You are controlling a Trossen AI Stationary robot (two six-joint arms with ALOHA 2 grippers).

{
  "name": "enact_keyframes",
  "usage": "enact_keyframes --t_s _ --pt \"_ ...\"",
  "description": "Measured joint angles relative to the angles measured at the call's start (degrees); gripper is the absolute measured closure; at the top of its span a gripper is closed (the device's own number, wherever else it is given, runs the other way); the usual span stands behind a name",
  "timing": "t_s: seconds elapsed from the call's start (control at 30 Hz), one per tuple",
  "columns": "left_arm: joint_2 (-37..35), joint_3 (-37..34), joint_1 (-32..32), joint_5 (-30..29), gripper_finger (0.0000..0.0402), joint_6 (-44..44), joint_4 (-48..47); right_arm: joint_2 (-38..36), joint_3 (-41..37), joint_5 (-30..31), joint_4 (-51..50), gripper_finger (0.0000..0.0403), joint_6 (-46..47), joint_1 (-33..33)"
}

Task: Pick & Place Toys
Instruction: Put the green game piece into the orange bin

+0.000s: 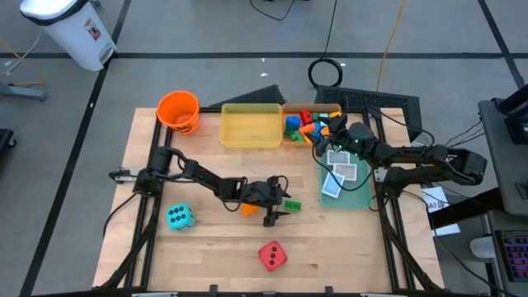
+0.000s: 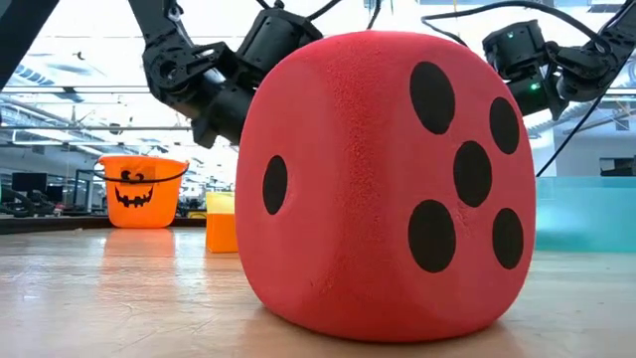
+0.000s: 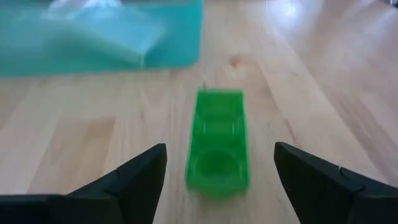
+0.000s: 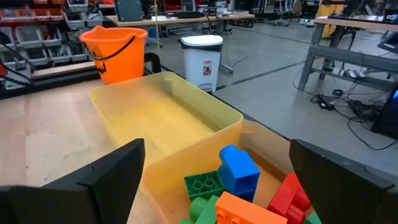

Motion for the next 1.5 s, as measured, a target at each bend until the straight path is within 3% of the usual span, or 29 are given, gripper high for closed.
enact_keyframes --t_s 0.27,0.57,0.67,0.83,0.93,1.1,1.33,1.5 --pt "2.4 2.8 1.0 0.9 0.0154 0.9 -0.5 -0.8 0.0 0.0 -0.1 0.0035 0.0 0.1" --pt "2.5 3.1 3.2 0.7 0.0267 0.1 -2.0 -0.8 0.0 -0.1 -0.1 0.0035 -0.1 0.1" --pt "-0.6 3.0 4.8 0.6 0.0267 -0.2 -4.6 -0.8 0.0 -4.2 -0.8 0.0035 -0.7 0.0" --pt "-10.0 3.1 7.9 0.4 0.0267 0.7 -13.7 -0.8 0.0 -21.6 -0.8 0.0035 -1.8 0.5" --pt "-14.5 3.1 9.5 0.2 0.0267 2.5 -17.7 -0.8 0.0 -27.9 -0.9 0.0035 -2.0 2.3" --pt "-19.1 3.1 12.2 -1.9 0.0267 3.0 -20.5 -0.5 0.0 -28.5 -0.9 0.0035 -6.6 6.6" --pt "-19.5 3.1 14.3 -2.1 0.0267 2.8 -20.5 -0.5 0.7 -24.9 0.8 0.0036 -8.4 10.2" --pt "-19.4 3.1 14.4 0.0 0.0267 1.8 -17.9 2.3 2.0 -23.8 0.9 0.0059 -7.5 10.6"
